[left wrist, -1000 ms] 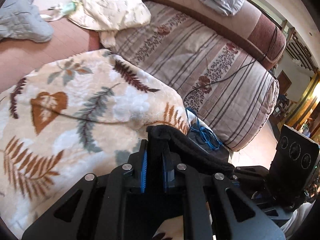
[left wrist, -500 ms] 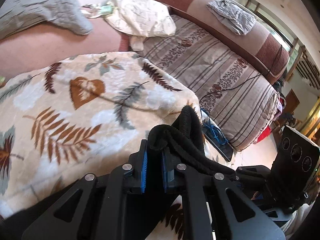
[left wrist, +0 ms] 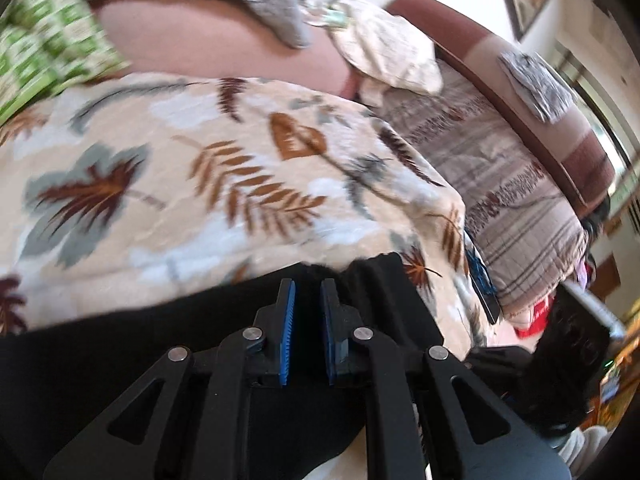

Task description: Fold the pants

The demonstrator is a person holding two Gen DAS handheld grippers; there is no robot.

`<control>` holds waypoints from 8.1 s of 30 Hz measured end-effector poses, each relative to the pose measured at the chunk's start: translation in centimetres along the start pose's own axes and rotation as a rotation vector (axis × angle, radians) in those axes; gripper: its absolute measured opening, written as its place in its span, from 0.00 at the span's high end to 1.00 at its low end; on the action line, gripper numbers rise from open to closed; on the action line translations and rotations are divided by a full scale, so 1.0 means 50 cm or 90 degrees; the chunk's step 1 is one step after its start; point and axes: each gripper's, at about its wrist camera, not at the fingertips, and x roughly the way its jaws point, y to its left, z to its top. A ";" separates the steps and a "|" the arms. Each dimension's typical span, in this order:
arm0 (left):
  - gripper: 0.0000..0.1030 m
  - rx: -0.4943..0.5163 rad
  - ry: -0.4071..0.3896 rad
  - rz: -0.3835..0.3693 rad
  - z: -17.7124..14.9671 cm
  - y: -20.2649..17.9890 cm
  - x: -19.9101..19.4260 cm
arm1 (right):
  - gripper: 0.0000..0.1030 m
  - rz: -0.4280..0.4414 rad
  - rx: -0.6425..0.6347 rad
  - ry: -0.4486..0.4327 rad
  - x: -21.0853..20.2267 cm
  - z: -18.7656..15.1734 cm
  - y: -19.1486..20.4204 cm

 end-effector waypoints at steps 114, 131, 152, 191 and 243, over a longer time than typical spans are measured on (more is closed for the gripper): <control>0.28 -0.161 -0.036 0.208 -0.163 -0.037 -0.086 | 0.42 -0.073 0.008 0.082 0.029 -0.016 -0.024; 0.26 -0.311 -0.111 0.331 -0.278 0.103 -0.240 | 0.32 -0.018 -0.041 0.047 0.073 0.050 0.069; 0.17 -0.393 -0.172 0.298 -0.306 0.178 -0.235 | 0.21 0.131 -0.242 0.134 0.342 0.179 0.301; 0.85 -0.060 -0.298 0.213 -0.223 -0.063 -0.222 | 0.44 0.184 -0.086 -0.003 0.095 0.267 0.164; 0.52 0.075 -0.092 0.322 -0.139 -0.130 -0.007 | 0.44 -0.045 0.028 0.032 -0.019 0.122 -0.126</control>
